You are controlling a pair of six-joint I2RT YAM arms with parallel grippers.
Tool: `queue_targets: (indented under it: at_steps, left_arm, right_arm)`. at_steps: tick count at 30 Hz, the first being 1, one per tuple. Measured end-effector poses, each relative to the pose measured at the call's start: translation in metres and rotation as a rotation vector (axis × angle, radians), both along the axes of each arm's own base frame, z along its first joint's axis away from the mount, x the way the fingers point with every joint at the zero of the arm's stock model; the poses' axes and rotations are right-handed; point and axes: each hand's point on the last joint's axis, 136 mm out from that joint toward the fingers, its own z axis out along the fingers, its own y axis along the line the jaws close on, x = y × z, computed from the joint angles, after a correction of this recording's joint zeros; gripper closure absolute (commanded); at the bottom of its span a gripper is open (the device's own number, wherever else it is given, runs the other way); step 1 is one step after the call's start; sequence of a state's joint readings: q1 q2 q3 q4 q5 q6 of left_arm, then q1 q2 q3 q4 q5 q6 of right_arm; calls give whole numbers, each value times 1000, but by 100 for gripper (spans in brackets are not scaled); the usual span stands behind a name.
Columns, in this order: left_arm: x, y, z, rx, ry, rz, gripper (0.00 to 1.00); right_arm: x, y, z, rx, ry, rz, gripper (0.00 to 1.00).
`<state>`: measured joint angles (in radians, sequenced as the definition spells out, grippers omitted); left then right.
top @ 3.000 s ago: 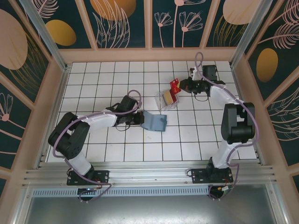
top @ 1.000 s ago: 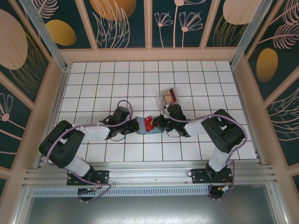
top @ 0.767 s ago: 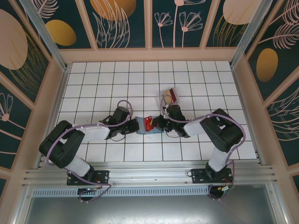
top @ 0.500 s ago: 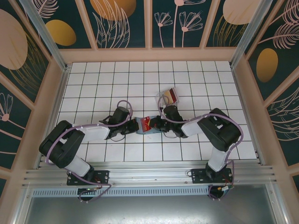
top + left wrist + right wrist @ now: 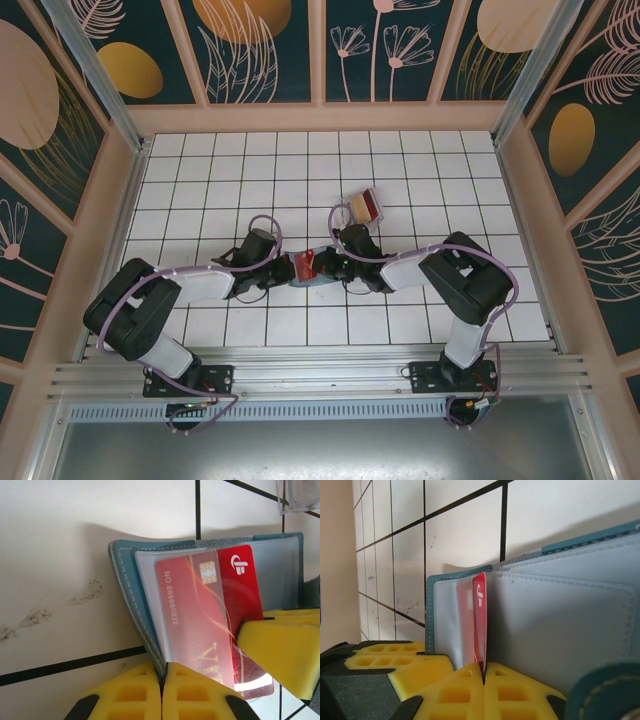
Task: Put the credit cards into the card holder
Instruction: Insert the credit card into the card slot.
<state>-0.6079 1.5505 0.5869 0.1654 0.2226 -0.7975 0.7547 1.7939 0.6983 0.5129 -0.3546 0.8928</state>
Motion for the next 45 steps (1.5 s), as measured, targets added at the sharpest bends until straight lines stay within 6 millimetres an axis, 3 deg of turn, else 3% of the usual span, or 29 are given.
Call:
queue_targets:
  at_steps: [5, 11, 14, 18, 24, 32, 45]
  left_arm:
    - [-7, 23, 17, 13, -56, 86, 77]
    - [1, 33, 48, -2, -155, 145, 73]
    - [0, 37, 45, 16, -149, 154, 76]
    - [-2, 41, 35, 43, -124, 165, 92]
    - [-7, 45, 13, 95, -71, 158, 100]
    - [-12, 47, -9, 137, -17, 147, 100]
    - [-12, 47, -10, 131, -12, 146, 100]
  right_arm:
    - [-2, -2, -4, -25, 0, 3, 100]
    - [-1, -1, -3, -39, -7, 11, 100]
    - [0, 1, -2, -40, -8, 14, 100]
    - [0, 2, -1, -45, -14, 22, 100]
    - [1, 5, -4, -50, -11, 31, 100]
    - [1, 16, 1, -87, -36, 59, 100]
    - [7, 38, 1, -184, -96, 104, 97]
